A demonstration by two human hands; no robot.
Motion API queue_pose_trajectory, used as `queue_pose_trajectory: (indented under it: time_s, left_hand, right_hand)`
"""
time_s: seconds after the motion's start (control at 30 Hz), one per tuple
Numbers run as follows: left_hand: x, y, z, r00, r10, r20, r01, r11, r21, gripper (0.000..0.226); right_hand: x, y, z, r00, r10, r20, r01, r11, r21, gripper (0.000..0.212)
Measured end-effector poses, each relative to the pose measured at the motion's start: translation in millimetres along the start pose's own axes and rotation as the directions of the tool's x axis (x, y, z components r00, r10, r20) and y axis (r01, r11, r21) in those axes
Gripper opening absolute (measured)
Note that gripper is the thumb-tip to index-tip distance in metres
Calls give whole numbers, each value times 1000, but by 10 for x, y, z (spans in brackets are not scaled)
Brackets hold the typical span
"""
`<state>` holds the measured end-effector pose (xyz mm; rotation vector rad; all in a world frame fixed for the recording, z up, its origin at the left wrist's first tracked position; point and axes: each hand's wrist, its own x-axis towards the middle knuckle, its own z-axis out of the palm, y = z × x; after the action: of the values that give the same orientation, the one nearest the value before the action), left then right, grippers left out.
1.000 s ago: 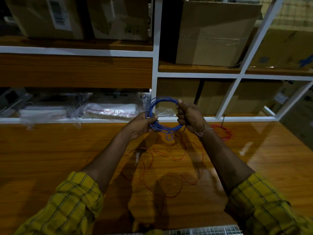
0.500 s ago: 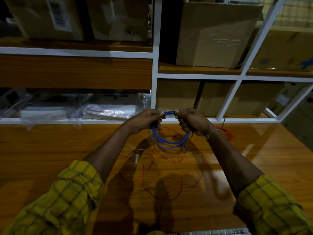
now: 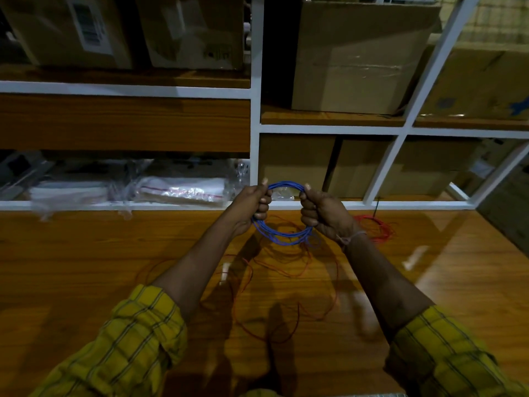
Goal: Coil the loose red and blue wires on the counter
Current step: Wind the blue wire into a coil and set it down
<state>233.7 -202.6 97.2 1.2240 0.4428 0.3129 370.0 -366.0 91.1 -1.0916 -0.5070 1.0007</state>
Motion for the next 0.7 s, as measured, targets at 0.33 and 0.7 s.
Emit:
queue_pose_trajectory:
  time_s: [0.33, 0.7]
  left_hand:
    - [13, -256, 111, 980, -134, 147, 179, 917, -357, 39]
    - [129, -232, 385, 979, -200, -30, 190, 963, -193, 35]
  right_hand:
    - [33, 287, -314, 990, -6, -139, 47, 954, 295, 35]
    - [-70, 596, -625, 996, 86, -34, -66, 920, 386, 35]
